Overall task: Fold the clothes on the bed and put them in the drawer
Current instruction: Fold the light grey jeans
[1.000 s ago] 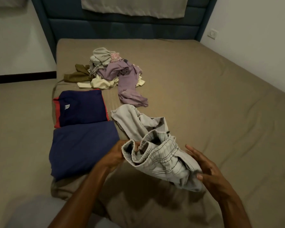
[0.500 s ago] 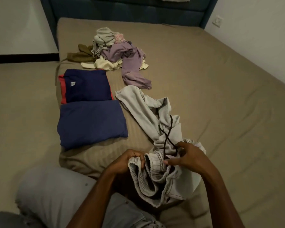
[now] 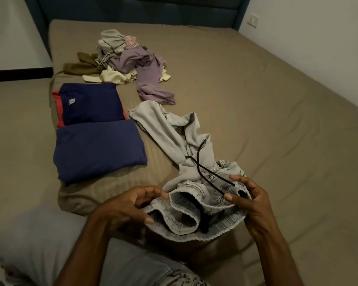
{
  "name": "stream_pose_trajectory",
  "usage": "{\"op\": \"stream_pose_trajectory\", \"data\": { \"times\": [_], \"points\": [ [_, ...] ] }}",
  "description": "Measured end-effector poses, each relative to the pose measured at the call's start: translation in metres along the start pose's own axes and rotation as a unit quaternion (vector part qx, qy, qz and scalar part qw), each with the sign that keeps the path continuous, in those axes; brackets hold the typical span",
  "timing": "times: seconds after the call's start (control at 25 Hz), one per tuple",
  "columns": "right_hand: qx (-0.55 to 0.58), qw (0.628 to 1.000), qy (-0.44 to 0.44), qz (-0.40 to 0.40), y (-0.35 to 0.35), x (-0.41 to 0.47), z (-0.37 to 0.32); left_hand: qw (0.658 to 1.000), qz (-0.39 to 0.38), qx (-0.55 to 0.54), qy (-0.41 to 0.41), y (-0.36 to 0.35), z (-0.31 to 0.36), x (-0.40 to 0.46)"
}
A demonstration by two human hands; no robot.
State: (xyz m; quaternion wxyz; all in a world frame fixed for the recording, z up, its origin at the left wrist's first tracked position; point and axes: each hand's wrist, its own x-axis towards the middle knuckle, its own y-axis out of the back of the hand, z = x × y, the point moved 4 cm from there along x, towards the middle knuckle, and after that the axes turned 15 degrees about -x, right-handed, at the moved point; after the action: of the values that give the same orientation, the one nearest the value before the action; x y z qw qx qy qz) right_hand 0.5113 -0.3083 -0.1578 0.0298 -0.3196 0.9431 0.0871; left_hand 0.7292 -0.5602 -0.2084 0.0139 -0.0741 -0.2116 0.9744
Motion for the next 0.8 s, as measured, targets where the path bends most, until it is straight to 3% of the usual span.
{"op": "stream_pose_trajectory", "data": {
  "times": [0.08, 0.16, 0.28, 0.36, 0.44, 0.52, 0.6, 0.64, 0.72, 0.8],
  "points": [
    [0.026, 1.0, -0.012, -0.009, 0.0, 0.004, -0.005, 0.995, 0.104, 0.001, -0.007, -0.009, 0.009, 0.007],
    [0.025, 0.999, 0.004, -0.026, -0.004, 0.006, -0.014, 0.965, 0.205, 0.164, 0.0, -0.031, 0.015, 0.024],
    [-0.021, 0.996, 0.041, -0.076, -0.012, 0.009, -0.04, 0.856, 0.278, 0.434, -0.046, -0.054, 0.01, 0.054],
    [-0.108, 0.987, 0.072, -0.095, -0.006, 0.012, -0.056, 0.801, 0.341, 0.49, -0.055, -0.045, 0.021, 0.061],
    [-0.302, 0.947, 0.113, -0.015, 0.006, 0.017, -0.067, 0.782, 0.419, 0.45, -0.099, -0.025, 0.055, 0.061],
    [-0.479, 0.864, 0.106, 0.114, 0.017, 0.02, -0.074, 0.777, 0.481, 0.369, -0.168, -0.017, 0.11, 0.058],
    [-0.599, 0.778, 0.042, 0.182, 0.017, 0.018, -0.08, 0.792, 0.498, 0.264, -0.235, -0.025, 0.169, 0.065],
    [-0.633, 0.753, -0.021, 0.178, 0.014, 0.018, -0.08, 0.809, 0.496, 0.188, -0.253, -0.029, 0.194, 0.073],
    [-0.617, 0.763, -0.171, 0.086, 0.009, 0.019, -0.071, 0.825, 0.491, 0.07, -0.271, -0.032, 0.237, 0.086],
    [-0.538, 0.805, -0.25, -0.017, 0.006, 0.014, -0.057, 0.802, 0.508, 0.066, -0.308, -0.033, 0.284, 0.087]
  ]
}}
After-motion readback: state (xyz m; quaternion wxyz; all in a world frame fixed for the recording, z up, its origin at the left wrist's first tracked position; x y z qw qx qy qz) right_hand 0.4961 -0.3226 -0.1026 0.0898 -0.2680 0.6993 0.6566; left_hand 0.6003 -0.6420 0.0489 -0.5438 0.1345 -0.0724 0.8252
